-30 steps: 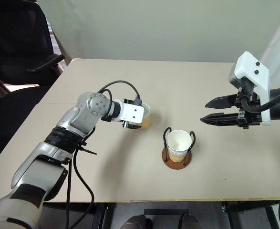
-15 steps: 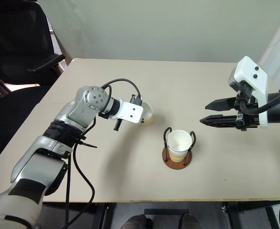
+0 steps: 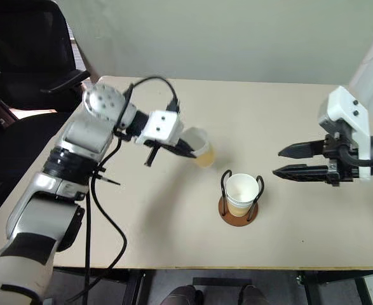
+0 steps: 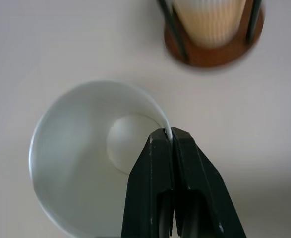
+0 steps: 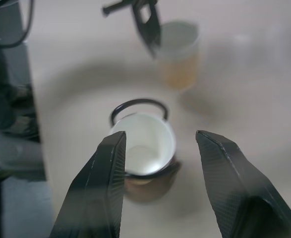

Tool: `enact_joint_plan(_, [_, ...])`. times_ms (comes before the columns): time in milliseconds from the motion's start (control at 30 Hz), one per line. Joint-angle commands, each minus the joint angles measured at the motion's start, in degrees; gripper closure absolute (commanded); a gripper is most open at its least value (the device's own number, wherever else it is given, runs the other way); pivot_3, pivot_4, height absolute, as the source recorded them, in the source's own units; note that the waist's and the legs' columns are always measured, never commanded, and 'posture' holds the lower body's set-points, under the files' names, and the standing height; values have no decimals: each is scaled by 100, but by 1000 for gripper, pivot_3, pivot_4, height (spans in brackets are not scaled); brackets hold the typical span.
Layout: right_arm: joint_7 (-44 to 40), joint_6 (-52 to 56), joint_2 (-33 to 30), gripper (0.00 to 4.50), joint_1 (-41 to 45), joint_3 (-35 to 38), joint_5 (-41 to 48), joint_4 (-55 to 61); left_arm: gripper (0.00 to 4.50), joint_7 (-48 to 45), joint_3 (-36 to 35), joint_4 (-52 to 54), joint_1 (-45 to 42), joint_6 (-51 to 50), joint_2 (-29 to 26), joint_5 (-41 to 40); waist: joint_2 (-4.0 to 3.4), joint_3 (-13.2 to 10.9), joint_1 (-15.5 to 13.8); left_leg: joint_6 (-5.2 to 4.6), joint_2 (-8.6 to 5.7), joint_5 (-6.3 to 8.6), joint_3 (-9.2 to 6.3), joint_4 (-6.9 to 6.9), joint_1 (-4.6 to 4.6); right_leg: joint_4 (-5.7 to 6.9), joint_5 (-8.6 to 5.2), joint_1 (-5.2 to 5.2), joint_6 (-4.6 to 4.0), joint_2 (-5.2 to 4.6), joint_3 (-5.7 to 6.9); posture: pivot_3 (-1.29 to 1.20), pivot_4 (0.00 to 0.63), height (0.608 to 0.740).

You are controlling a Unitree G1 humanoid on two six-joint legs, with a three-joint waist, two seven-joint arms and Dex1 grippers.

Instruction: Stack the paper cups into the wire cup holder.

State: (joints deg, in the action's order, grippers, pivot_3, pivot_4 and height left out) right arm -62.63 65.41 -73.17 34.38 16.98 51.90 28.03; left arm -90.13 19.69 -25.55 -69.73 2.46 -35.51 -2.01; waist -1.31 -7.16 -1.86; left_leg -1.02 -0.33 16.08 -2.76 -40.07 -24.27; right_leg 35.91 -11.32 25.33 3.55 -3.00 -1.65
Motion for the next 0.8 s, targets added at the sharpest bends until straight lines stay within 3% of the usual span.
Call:
enact_joint_plan(33, [-110, -41, -196, 2209, -357, 652, 116, 239, 4468, -237, 9, 332, -416, -222, -31, -528, -1, 0, 9, -1, 1, 1, 2, 1, 1, -1, 0, 0, 0, -3, -1, 0, 150, 740])
enact_joint_plan(233, [-48, 263, -260, 2209, -1166, 1678, 189, 554, 4468, -237, 727, 597, -1049, -480, 81, -1573, 0, 0, 11, -1, 3, 1, 9, 1, 8, 6, 2, -2, 4, -4, -3, 0, 150, 740])
enact_joint_plan(333, [-63, 581, -308, 1638, -1480, 2141, 329, 736, 4500, -237, 1111, 576, -1288, -445, 161, -1940, 0, -1, 11, -2, 3, 2, 12, 0, 12, 6, 4, -7, 8, -5, -5, 0, 150, 740])
enact_joint_plan(500, [68, 912, -349, 23, -1748, 2769, 465, 1068, 4500, -237, 1639, 320, -1503, -156, 221, -2225, 0, -1, 17, -4, 4, 3, 16, -1, 16, 7, 6, -10, 11, -6, -12, 0, 150, 740])
enact_joint_plan(800, [233, 1226, -469, 23, -1923, 3326, 685, 1247, 4500, -237, 2512, 393, -1667, 79, 101, -2760, 1, -2, 12, -8, 2, 5, 19, -1, 15, 2, 6, -11, 17, -5, -13, 0, 150, 740])
